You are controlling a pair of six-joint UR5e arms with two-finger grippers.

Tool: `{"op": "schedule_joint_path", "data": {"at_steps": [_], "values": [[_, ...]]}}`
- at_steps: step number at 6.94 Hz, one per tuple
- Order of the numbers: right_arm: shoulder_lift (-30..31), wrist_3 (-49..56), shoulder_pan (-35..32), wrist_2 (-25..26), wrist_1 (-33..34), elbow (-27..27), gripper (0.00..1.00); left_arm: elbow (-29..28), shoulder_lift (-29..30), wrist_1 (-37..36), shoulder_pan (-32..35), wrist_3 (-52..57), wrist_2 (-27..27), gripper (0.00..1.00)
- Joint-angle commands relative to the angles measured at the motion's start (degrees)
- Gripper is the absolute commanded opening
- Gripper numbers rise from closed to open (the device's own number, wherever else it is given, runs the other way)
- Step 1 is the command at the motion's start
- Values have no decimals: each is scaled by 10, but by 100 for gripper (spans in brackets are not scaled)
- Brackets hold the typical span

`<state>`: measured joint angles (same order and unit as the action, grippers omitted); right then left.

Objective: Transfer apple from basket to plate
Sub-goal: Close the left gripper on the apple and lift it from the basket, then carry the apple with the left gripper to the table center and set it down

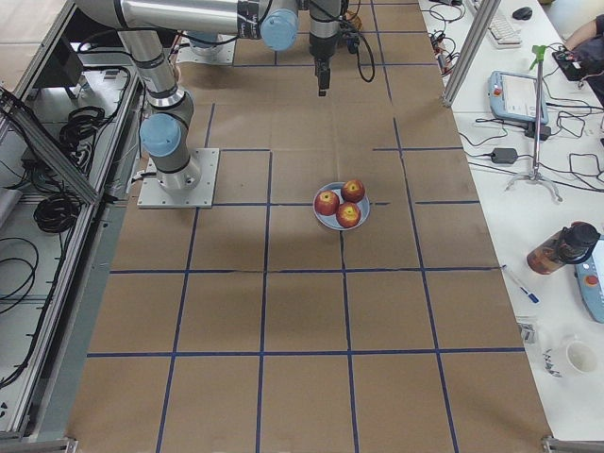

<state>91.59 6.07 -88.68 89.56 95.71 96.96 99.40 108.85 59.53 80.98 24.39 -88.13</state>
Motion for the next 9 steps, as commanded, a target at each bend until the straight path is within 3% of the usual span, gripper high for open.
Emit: {"op": "schedule_joint_path", "data": {"at_steps": [1, 5, 9], "values": [[0, 0, 0, 0, 0, 0, 100, -25, 7, 16, 123, -168, 1, 48], [0, 0, 0, 0, 0, 0, 100, -70, 115, -41, 274, -309, -1, 49], [0, 0, 0, 0, 0, 2, 100, -111, 161, -39, 303, -325, 0, 49]]}}
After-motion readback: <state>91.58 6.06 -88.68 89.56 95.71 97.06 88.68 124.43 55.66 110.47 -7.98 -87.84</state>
